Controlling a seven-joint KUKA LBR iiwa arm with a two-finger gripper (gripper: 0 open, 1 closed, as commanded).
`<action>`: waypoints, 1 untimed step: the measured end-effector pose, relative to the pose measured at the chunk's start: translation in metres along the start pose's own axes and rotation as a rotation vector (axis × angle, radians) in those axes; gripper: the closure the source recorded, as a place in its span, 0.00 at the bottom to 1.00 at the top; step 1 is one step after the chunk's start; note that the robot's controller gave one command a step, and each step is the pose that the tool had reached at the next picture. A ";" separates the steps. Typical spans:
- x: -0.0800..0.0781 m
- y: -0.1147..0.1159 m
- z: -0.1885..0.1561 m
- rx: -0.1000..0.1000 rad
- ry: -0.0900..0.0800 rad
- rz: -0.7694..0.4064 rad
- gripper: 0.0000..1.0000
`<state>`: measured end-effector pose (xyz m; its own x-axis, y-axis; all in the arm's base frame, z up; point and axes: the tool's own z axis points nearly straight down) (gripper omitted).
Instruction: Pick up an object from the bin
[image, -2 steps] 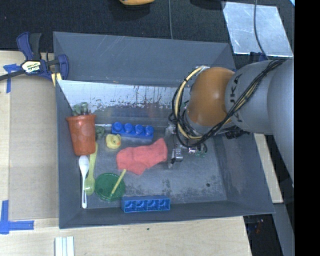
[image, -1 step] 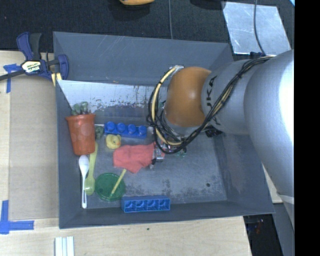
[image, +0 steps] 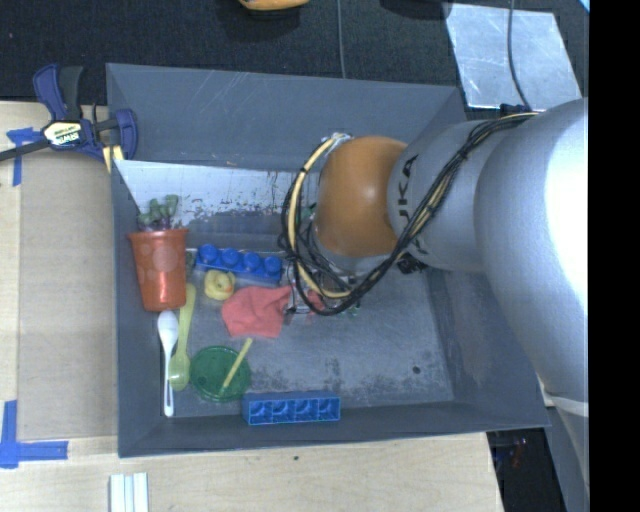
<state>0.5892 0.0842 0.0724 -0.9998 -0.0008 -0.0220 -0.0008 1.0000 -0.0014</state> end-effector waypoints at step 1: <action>0.000 0.000 0.000 0.000 0.000 -0.001 1.00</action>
Offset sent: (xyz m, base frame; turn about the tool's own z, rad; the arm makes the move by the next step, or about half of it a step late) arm 0.0186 -0.0083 0.1736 -0.0967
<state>0.5892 0.0843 0.0725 -0.9998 -0.0015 -0.0221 -0.0015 1.0000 -0.0015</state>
